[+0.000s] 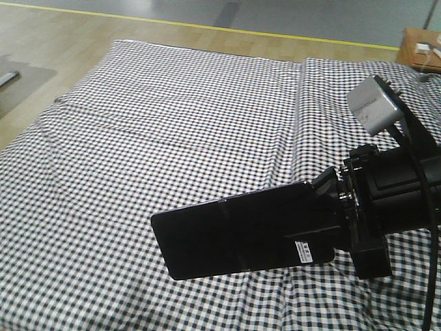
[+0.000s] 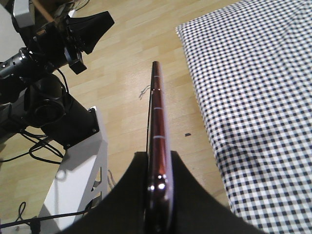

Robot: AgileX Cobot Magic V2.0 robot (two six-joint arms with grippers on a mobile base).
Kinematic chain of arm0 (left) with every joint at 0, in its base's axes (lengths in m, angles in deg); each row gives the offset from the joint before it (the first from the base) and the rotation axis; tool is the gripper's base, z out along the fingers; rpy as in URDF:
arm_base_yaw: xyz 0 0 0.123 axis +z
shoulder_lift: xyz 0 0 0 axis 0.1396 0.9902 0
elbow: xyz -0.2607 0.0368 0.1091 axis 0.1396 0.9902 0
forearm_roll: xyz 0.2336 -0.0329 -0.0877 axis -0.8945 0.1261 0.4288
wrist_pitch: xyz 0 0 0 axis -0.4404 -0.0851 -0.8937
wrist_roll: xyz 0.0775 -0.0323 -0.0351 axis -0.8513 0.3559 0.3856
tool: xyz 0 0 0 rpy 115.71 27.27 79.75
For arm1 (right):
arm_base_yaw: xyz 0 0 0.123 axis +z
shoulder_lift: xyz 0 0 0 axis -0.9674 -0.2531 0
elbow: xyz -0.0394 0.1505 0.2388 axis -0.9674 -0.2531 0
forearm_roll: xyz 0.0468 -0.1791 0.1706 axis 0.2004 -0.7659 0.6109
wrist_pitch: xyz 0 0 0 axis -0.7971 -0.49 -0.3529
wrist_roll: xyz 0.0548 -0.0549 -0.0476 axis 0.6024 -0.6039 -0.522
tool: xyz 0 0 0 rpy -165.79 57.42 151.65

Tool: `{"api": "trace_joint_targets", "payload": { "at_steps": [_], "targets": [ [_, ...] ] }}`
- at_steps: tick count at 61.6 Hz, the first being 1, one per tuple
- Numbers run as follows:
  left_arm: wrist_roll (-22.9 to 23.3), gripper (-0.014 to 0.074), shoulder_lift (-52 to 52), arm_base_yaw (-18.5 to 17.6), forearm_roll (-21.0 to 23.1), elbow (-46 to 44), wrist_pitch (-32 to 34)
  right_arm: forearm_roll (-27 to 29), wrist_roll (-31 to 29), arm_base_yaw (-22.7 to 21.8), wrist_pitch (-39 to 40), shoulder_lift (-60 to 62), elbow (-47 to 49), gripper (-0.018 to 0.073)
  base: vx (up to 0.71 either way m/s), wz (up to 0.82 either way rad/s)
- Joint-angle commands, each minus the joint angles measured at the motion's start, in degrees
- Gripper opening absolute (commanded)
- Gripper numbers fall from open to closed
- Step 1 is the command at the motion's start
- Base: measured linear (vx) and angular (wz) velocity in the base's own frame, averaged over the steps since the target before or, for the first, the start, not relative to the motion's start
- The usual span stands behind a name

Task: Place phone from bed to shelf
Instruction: 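Hold the phone in the right gripper while driving to the shelf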

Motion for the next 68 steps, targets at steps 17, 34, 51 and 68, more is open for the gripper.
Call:
{"api": "trace_joint_targets", "payload": {
  "at_steps": [17, 34, 51, 68],
  "targets": [
    [0.50, 0.0001, -0.35, -0.20, 0.56, -1.43, 4.15, 4.71, 0.03, -0.07, -3.54, 1.37, 1.50, -0.0002, -0.10, 0.40],
    [0.50, 0.0001, -0.35, -0.20, 0.56, -1.43, 4.15, 4.71, 0.03, -0.07, -3.54, 1.37, 1.50, -0.0002, -0.12, 0.48],
    [0.50, 0.0001, -0.35, -0.20, 0.56, -1.43, 4.15, 4.71, 0.03, -0.07, -3.54, 1.37, 1.50, -0.0002, -0.14, 0.54],
    [0.50, 0.0001, -0.35, -0.20, 0.56, -1.43, 4.15, 4.71, 0.03, -0.07, -3.54, 1.37, 1.50, -0.0002, -0.14, 0.56]
  ]
}}
